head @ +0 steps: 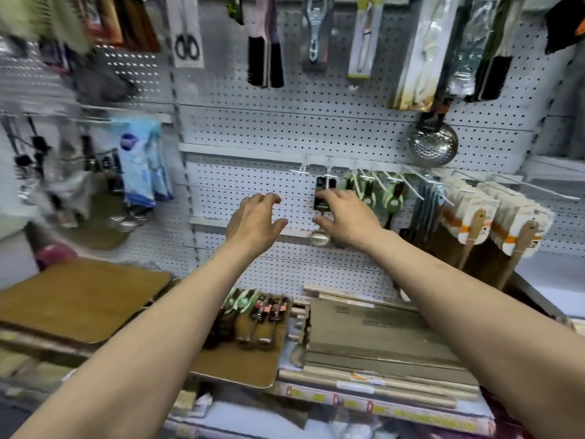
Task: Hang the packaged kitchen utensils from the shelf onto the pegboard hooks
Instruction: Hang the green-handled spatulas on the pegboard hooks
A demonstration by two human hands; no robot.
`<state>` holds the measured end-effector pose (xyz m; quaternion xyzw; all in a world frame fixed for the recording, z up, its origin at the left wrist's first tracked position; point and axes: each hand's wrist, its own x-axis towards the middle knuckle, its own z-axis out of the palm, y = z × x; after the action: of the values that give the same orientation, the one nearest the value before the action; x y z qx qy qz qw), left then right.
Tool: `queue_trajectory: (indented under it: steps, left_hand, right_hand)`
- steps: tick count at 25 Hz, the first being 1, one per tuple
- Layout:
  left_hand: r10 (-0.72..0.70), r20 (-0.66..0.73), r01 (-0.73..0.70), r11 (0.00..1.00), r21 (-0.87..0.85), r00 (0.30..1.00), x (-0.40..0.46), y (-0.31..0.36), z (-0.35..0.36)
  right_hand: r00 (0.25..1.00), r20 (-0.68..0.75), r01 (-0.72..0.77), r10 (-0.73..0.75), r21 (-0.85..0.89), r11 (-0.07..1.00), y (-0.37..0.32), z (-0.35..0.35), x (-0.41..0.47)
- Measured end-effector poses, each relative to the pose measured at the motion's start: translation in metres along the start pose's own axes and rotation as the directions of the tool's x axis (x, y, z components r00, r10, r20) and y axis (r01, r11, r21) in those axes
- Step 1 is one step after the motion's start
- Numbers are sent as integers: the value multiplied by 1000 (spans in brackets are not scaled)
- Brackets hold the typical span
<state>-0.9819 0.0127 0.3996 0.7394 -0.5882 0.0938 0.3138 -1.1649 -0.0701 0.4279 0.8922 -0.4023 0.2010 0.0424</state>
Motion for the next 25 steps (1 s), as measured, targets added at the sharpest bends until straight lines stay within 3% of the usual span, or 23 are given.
queue_trajectory:
  steps: [5,13,19,25]
  left_hand:
    - [-24,3,24,999,34,1000,8,-112,-37]
    - [-19,67,13,996,89,998,36,-297,-80]
    - [-105,224,104,994,18,969,56,-398,-29]
    - [-247,393,261,965,19,886,74,-506,88]
  right_hand:
    - [1000,-3,30,-30,53,998,-106,36,50]
    - [997,66,-57,49,131,990,-254,117,134]
    - [964,237,-161,122,154,975,-285,209,180]
    - [869,463,-298,173,210,931,-279,364,233]
